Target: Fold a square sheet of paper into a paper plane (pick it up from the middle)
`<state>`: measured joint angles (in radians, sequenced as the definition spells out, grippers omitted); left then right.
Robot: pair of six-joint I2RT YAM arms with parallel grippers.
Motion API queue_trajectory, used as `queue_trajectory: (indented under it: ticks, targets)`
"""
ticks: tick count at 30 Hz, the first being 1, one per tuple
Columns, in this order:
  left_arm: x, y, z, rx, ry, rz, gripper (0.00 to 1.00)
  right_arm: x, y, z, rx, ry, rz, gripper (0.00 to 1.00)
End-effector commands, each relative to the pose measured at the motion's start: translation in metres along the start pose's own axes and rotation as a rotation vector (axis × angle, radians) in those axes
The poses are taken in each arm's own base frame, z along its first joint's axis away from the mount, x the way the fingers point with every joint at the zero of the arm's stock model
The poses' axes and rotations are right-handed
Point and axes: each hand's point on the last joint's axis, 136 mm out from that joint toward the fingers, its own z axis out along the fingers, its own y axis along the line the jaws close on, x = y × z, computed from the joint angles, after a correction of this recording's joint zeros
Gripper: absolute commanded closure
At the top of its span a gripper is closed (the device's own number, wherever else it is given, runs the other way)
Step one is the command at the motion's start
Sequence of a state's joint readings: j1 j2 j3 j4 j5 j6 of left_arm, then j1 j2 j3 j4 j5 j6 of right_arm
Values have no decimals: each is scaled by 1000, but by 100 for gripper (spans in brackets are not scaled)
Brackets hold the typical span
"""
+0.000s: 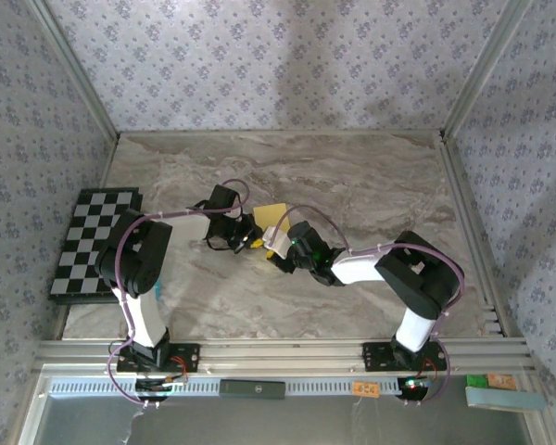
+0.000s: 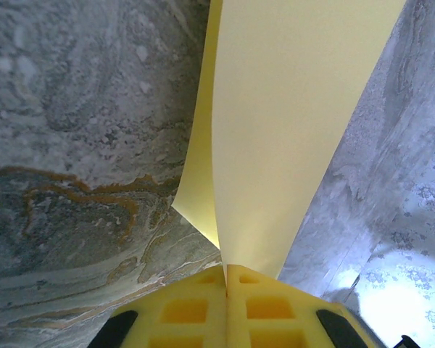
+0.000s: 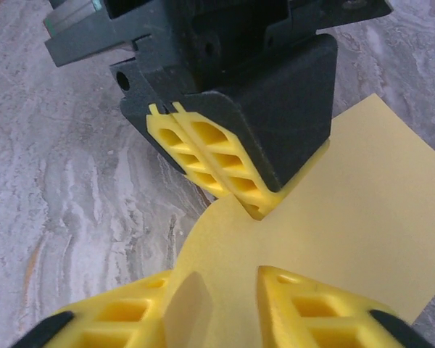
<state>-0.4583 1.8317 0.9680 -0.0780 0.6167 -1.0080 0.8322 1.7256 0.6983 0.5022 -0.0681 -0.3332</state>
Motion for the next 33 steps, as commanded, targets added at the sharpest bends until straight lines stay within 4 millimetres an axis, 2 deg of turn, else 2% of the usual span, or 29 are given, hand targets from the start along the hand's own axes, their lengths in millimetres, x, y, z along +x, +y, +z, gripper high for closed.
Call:
queue_trajectory:
  ticks: [1,5,8,13,16,19,22,33]
  targets:
    - [-1,-12,-6,22,-2,17,95,-9,6,-5,-31,-23,-8,77]
    - [-3,-11,-12,-10,-24,29,89,-10,10,-6,-69,-21,5,89]
    - [-10,-6,-29,-68,-77,46,82,-10,14,-7,-107,-19,36,95]
    - [-27,-1,-61,-102,-183,54,68,-11,21,-9,-177,-28,111,100]
    - [-30,-10,-68,-61,-214,77,61,-11,25,-9,-214,-24,156,100]
    - [-30,-21,-63,-28,-195,104,60,-11,27,-9,-236,-21,199,100]
    - [-30,-23,-50,-44,-161,122,61,-13,29,-9,-249,-16,232,100]
    - [-46,-9,-9,-168,-74,157,79,-18,28,-5,-290,20,385,100]
